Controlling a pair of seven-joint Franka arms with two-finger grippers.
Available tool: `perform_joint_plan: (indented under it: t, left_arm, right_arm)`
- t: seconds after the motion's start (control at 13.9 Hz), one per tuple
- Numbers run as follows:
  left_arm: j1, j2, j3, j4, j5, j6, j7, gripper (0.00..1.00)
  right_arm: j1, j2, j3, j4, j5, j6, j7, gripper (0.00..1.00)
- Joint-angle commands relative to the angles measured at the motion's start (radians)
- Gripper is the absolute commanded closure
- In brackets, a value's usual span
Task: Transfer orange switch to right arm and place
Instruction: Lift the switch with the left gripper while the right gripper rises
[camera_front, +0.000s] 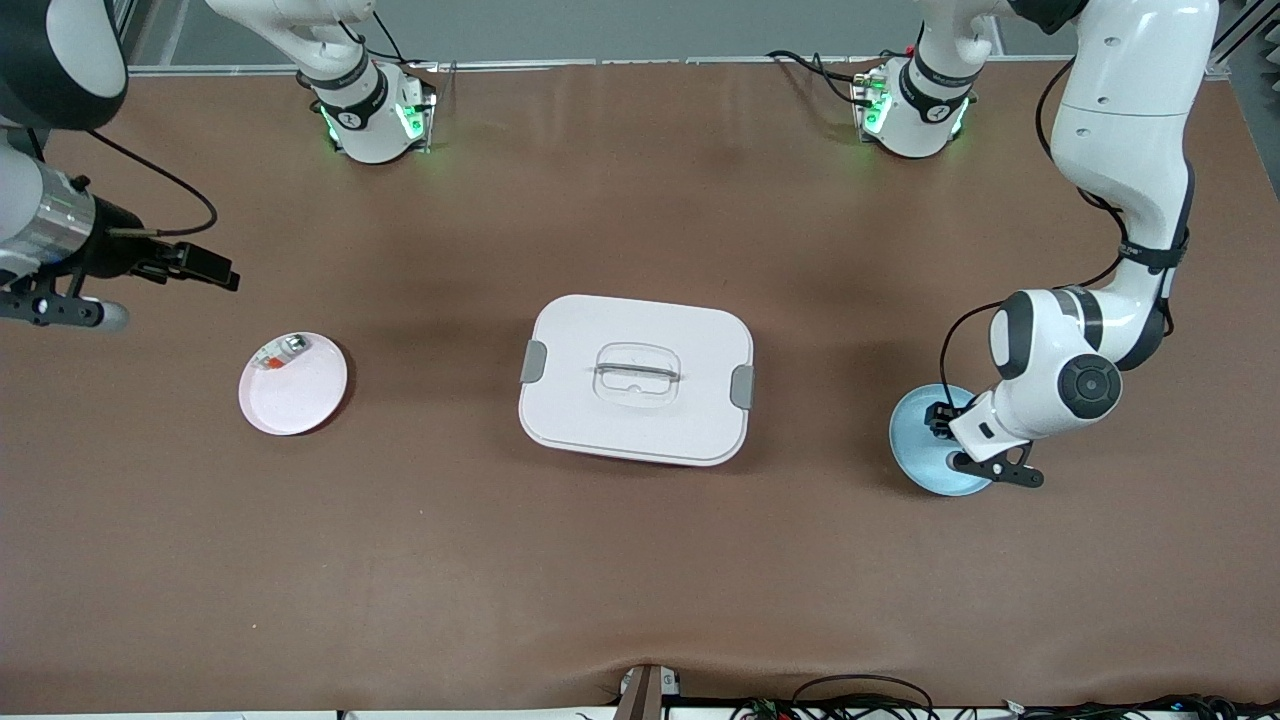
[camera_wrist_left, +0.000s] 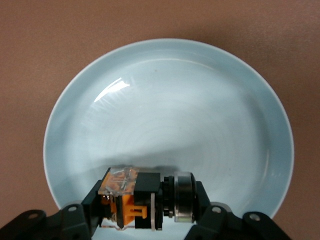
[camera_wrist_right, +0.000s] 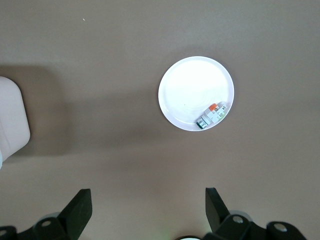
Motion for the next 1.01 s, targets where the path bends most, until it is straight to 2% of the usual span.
perform_joint_plan:
  t: [0.0,0.36,0.5,0.72,0.94]
  left_arm:
    - [0.0,-0.097,-0.001,-0.013,-0.006,-0.134,-0.009,0.67]
    - [-0.003,-0.238,-0.005,0.003,-0.01,-0.386,-0.114,0.67]
    - [-0.001,-0.292,-0.033,0.042,-0.016,-0.504,-0.184,0.67]
    - [-0.001,-0.315,-0.07,0.176,-0.02,-0.696,-0.351,0.67]
    - [0.0,-0.317,-0.111,0.323,-0.064,-0.817,-0.492,0.67]
  right_arm:
    - [0.002,0.019,0.001,0.038,-0.004,-0.017,-0.007,0.0]
    - [0.005,0.026,0.001,0.035,0.001,-0.019,0.004,0.0]
    - [0.005,0.026,0.001,0.034,0.002,-0.025,0.002,0.0]
    - [0.005,0.026,0.001,0.034,0.002,-0.027,-0.005,0.0]
    - [0.002,0.028,0.001,0.034,0.001,-0.028,-0.008,0.0]
